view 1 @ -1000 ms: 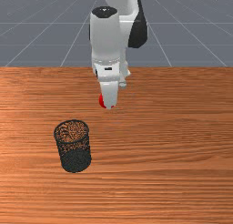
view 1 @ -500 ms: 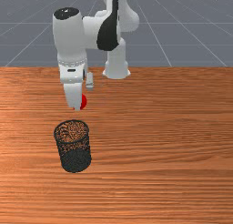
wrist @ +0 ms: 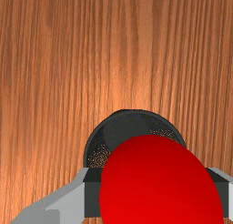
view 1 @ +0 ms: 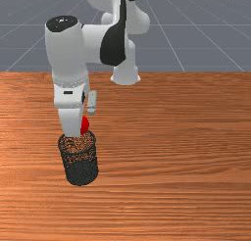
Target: Put the ball into the container
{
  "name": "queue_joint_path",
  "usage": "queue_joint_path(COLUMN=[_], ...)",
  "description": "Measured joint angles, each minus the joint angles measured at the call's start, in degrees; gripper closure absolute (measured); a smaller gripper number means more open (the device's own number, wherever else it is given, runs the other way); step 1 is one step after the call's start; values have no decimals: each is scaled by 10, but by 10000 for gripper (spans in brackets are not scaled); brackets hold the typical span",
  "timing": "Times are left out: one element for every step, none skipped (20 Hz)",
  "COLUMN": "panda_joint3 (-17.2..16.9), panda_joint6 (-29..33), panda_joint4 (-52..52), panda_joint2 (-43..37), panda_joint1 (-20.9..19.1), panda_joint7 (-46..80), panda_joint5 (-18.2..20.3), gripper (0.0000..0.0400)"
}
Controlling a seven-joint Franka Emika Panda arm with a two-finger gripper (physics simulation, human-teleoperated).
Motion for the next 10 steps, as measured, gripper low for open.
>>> queue_joint_path(panda_joint3=[0,-1,-1,-1,-2,-2,-1,-1,-1,-1], panda_joint6=[-21,-38,-55,-38,-61,-49,-33,-29,-31,-7], panda_joint4=[32,51,72,58,88,79,65,67,78,59], panda_joint2=[18,30,46,45,67,69,68,74,80,72], panda_joint1=[1,1,2,2,2,2,2,3,4,3], panda_joint7=[2,3,3,3,4,4,4,4,4,4], panda_joint5=[-1,-3,-4,-3,-5,-5,-4,-4,-4,-3], gripper=[120,120,120,120,120,120,120,85,100,76])
